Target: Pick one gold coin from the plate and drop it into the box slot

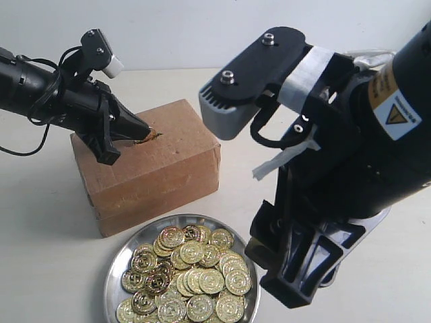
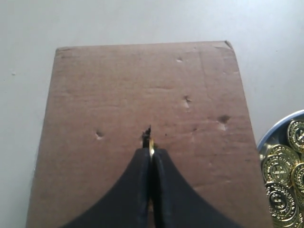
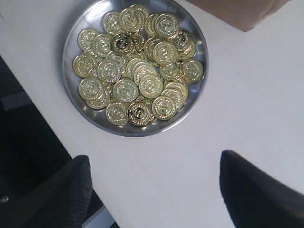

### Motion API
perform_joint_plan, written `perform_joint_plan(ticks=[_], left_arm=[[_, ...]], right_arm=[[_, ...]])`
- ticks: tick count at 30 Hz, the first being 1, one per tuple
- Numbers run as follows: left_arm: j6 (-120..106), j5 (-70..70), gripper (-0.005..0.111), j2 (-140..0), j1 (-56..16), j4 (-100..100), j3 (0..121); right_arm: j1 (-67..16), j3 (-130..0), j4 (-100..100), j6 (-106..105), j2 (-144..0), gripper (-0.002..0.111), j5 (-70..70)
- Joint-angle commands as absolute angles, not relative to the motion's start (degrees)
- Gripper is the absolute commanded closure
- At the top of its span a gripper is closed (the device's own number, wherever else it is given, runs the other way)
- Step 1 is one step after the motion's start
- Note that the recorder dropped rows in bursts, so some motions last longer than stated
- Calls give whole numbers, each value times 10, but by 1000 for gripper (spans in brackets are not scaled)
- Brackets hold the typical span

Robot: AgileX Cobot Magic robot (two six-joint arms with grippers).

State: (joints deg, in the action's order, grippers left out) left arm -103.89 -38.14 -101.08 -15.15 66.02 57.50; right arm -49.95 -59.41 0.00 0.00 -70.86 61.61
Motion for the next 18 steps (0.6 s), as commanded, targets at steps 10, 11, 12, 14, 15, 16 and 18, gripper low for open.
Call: perform_joint_plan(ticks=[10,11,12,14,15,16,18], left_arm=[[-1033,-387,88,-1005,-154,666,575],[-1033,-382,76,-1005,-154,666,575],[-1033,-382,68,-1005,-154,666,575],[-1033,-382,55,-1005,-154,666,575],[-1030,-377,50,-1005,-154,671,575],[-1030,-377,48,-1005,-154,673,575],[-1030,-377,47,-1000,-154,677,575]], right_arm=[[-500,-591,3,0,-704,37,611],[-500,-591,3,0,-704,37,611],[-500,-591,3,0,-704,37,611],[-500,-591,3,0,-704,37,611],[-500,-591,3,0,-704,37,611],[-500,-591,3,0,-704,37,611],[-500,-591,0,0,-704,37,604]])
